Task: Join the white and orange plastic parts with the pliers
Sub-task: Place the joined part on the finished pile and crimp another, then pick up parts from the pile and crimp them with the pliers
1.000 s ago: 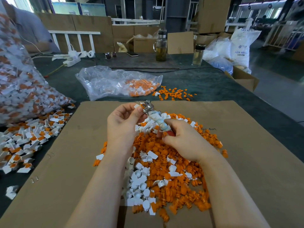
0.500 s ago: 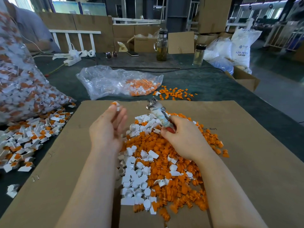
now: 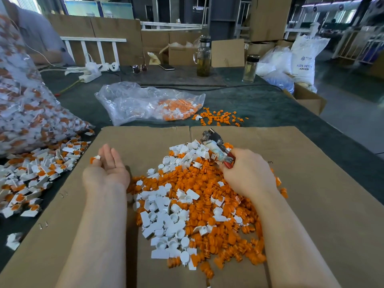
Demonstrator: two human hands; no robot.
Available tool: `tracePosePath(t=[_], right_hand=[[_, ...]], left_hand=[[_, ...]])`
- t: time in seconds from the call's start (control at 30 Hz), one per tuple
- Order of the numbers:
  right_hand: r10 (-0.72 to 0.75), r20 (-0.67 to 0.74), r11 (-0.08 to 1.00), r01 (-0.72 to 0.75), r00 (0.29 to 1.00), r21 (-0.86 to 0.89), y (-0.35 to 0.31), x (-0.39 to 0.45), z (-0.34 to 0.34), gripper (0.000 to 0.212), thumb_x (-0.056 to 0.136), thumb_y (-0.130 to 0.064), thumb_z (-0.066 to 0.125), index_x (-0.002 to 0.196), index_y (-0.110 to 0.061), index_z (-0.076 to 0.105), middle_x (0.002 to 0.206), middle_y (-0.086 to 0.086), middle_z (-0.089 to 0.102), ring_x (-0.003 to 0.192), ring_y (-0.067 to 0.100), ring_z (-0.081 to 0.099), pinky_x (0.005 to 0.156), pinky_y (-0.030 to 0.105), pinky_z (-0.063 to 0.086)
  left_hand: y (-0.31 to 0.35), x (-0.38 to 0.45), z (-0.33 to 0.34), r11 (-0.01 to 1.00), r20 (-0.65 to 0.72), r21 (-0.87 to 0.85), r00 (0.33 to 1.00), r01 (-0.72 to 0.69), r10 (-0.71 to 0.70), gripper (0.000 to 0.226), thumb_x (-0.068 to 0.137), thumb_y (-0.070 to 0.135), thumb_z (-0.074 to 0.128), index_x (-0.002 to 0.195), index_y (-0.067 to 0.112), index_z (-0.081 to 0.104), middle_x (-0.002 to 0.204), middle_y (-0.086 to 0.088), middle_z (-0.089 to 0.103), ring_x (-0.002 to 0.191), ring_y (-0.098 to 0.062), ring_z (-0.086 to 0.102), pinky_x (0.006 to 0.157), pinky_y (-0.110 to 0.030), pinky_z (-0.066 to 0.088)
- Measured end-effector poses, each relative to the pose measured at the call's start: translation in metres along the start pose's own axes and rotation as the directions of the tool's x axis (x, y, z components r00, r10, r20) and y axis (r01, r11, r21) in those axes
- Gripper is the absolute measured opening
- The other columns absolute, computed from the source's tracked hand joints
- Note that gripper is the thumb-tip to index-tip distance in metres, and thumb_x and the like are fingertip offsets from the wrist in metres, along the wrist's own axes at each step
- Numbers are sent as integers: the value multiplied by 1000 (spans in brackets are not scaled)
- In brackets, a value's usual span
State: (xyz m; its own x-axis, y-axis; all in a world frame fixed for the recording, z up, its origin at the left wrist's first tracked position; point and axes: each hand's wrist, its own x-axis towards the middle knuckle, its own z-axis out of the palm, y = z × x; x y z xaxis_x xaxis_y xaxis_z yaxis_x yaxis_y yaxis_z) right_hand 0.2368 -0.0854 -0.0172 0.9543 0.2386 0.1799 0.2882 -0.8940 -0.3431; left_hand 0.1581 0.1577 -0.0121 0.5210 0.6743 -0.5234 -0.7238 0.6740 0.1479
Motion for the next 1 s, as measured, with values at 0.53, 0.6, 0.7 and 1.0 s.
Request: tracePosePath(t=[0.53,0.6,0.7,1.0], right_hand=[[43,-4,990,-43,999,-132,-7,4,15,16,85,-37,64,85,-29,50,70,-9,47,56,8,44,41,22,28],[37,1,991,-37,999,-131,-6,4,16,17,86,-37,64,88,-27,51,71,-9,46,57,8,44,41,23,28],[26,5,990,-25,1000,-140,-7,4,17,20,88,-39,62,98,-25,54,71,-9,42,56,8,40,42,23,27],[20,-2,983,-20,1000,-185,-13,1,17,25,90,-38,60,108,-21,57,83,-5,46,60,11,43,42,24,28]], left_hand=[[-38,-12,-12,-494,539,652,810,-575,-231,26,96,30,59,120,25,68,115,2,68,100,-18,62,88,-32,48],[-42,-8,-14,-649,546,489,784,-584,-294,33,97,33,55,126,24,67,125,-9,64,114,-30,57,99,-39,46],[-46,-7,-13,-690,545,426,775,-586,-321,32,96,33,54,125,29,67,123,-9,62,115,-32,55,100,-46,46],[-45,-8,-15,-607,601,484,744,-630,-293,19,93,33,65,111,28,65,102,5,65,93,-16,58,76,-28,43]])
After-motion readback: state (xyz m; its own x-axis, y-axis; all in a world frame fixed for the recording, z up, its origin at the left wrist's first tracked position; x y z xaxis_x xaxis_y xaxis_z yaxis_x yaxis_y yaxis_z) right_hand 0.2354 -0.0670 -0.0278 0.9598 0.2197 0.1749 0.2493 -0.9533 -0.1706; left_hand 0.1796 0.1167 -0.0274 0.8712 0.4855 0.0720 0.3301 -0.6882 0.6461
